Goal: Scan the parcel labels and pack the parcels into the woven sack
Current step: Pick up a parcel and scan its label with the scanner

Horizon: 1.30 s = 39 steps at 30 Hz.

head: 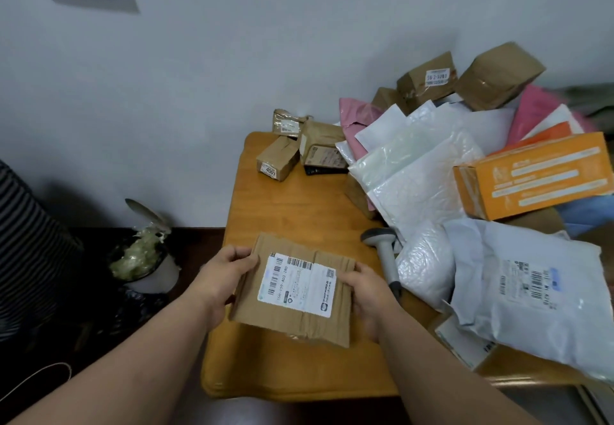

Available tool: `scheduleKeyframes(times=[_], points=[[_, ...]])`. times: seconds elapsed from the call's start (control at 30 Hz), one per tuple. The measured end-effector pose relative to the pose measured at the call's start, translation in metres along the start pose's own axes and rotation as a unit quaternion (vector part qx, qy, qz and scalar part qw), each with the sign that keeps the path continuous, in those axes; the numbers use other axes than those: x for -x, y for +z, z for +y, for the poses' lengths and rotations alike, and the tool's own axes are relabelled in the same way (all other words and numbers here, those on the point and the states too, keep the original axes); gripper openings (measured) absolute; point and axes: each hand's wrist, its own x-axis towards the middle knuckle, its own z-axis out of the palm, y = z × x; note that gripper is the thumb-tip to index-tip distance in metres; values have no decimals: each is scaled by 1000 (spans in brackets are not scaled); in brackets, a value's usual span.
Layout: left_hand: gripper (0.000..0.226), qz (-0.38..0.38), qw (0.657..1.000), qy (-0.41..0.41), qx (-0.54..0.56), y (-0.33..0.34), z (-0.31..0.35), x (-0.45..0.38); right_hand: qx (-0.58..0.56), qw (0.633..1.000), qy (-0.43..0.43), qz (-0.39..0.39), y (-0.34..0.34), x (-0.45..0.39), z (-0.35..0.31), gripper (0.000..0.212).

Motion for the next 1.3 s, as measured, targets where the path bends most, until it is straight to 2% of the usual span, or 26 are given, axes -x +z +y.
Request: scheduleKeyframes(times=[0.07,0.2,0.33,0.4,0.57,0.67,0.7,0.77,0.83,0.9,1.0,1.1,1.2,1.3], points=[[19,13,1000,-4,1,2,-5,1,-18,1000,-18,-1,-3,-1,-9,66],[43,9,999,-23,37,1,-14,0,30,998,-48,-29,-4,-4,-22,71],[105,-55,995,-74,29,-9,-21,-7,113,989,-96,-21,0,-4,-32,62],[121,-101,989,-103,-19,-13,-22,-10,160,980,-121,-17,5,-5,-40,54],[124,-178,962,-200,-56,-30,-25,-22,291,941,-171,-30,28,-13,-60,41],[78,-261,930,-244,-89,-38,-27,-28,338,926,-165,-34,36,-19,-57,42],[64,-270,925,-252,-88,-40,-29,-30,337,928,-156,-32,36,-21,-54,41],[52,-261,929,-255,-65,-40,-34,-35,305,942,-141,-1,32,-26,-47,32],[54,-239,938,-247,-35,-36,-35,-38,279,946,-144,82,21,-31,-44,28],[63,-209,951,-228,15,-29,-36,-40,278,933,-156,168,7,-35,-40,28],[87,-172,964,-189,67,-11,-32,-40,287,914,-169,230,-10,-39,-34,26],[105,-158,970,-161,91,12,-30,-38,325,892,-124,290,-24,-46,-29,33],[103,-143,971,-152,115,28,-36,-36,342,895,-49,282,-35,-52,-24,54],[93,-132,970,-155,132,37,-40,-35,338,908,-10,248,-42,-57,-18,60]])
